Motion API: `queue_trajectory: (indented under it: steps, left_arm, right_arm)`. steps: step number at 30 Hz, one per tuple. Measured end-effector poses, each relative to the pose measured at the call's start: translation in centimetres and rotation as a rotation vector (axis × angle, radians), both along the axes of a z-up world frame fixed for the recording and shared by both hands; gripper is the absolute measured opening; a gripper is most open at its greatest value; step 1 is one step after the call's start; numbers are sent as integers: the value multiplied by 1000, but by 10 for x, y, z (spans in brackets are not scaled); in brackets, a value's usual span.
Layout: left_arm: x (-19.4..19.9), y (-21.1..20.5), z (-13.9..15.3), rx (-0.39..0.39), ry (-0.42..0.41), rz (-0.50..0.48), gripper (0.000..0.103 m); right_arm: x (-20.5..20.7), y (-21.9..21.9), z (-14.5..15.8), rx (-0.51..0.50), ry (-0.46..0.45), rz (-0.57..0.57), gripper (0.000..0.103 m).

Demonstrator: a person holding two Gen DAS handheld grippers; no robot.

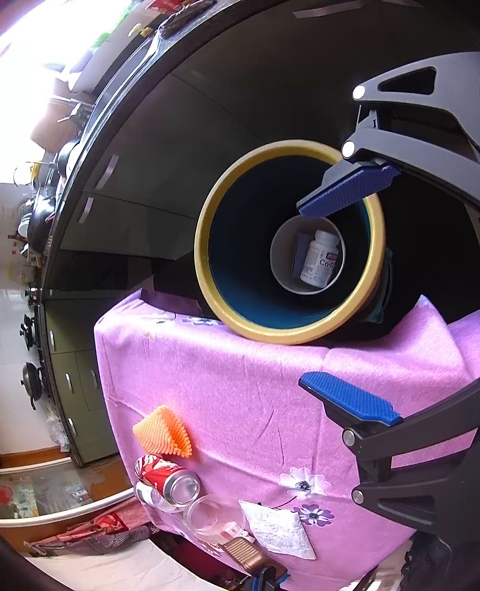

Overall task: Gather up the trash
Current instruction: 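Grasp the brown plastic tray with the left tool, then carry the brown tray over the bin and open the left tool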

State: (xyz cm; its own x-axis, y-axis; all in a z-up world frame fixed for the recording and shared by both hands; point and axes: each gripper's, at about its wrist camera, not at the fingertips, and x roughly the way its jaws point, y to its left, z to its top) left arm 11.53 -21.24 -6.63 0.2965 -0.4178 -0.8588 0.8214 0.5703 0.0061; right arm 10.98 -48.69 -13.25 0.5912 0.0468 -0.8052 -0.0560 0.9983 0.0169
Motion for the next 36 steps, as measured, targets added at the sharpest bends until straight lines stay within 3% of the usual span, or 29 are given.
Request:
queue_trajectory:
  steps: [10,17,26,36]
  left_arm:
    - [-2,-121,5,16,-31,-213,4]
    - [9,-210,1,10,-40,-300,4]
    - [43,-295,-45,80,6,-291,4]
    - [72,-327,-97,180,40,-244,6]
  right_arm:
    - [-39,-54,11,-30,-27,-114,85]
    - [-69,-93,12,-36,-22,-203,85]
    - [-87,-124,-1,-17,5,-254,85]
    - [-84,-129,-13,-2,31,-266,85]
